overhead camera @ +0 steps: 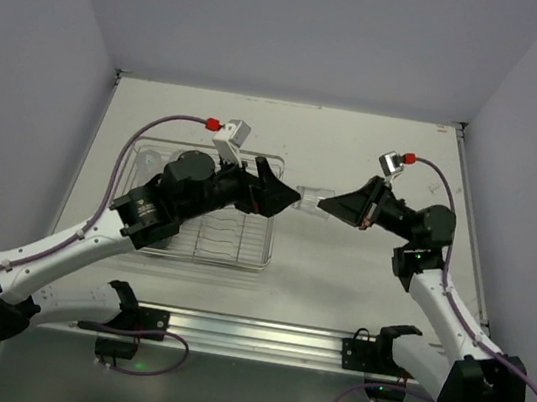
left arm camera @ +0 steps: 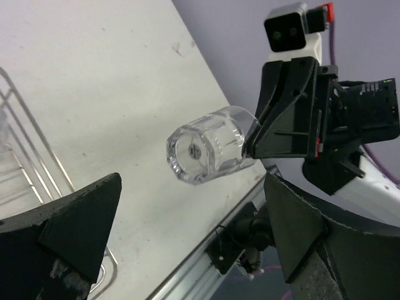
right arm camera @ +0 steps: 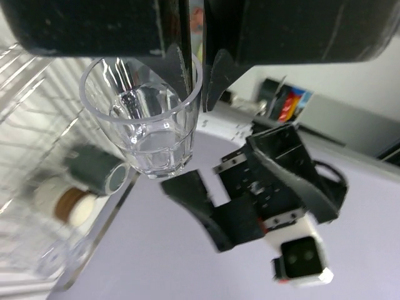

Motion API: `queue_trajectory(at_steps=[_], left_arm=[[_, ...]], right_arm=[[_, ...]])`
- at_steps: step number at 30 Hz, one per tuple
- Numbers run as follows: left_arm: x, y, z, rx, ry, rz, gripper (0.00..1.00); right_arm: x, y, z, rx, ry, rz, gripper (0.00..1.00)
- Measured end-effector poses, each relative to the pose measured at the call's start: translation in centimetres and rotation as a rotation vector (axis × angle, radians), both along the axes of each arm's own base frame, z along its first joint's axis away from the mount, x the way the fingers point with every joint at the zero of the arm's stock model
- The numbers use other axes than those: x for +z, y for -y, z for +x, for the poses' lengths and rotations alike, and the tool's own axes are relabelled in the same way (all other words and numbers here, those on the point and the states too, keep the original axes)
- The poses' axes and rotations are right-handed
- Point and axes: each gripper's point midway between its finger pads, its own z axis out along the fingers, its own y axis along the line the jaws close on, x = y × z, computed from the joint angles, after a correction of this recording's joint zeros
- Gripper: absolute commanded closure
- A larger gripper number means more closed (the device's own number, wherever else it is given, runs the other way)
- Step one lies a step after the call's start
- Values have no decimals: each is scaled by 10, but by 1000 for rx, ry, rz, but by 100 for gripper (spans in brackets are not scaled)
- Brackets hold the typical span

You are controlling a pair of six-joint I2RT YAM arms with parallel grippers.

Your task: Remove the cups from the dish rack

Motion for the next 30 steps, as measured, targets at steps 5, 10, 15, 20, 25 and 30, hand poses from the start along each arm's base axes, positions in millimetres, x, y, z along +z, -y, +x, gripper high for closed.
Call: queue_trajectory(at_steps=[5, 10, 15, 20, 25, 30], left_arm=[[19, -27, 23, 163, 69, 88, 0], [1, -47, 52, 338, 52, 250, 0], [-42, -49, 81, 438, -6, 478, 0], [-77, -51, 100, 457, -56, 628, 0], [-95, -68, 121, 484, -110, 664, 0], [-94, -79, 133, 494, -113, 656, 0]], right_arm=[[4, 18, 49, -242, 33, -153, 100], [-12, 60, 116, -599, -45, -460, 100], [-59, 122, 163, -844, -191, -826, 100], [-127, 182, 173, -922, -401, -1163, 100], [-171, 229, 176, -927, -565, -1333, 100], [-185, 261, 193, -956, -636, -1393, 100]])
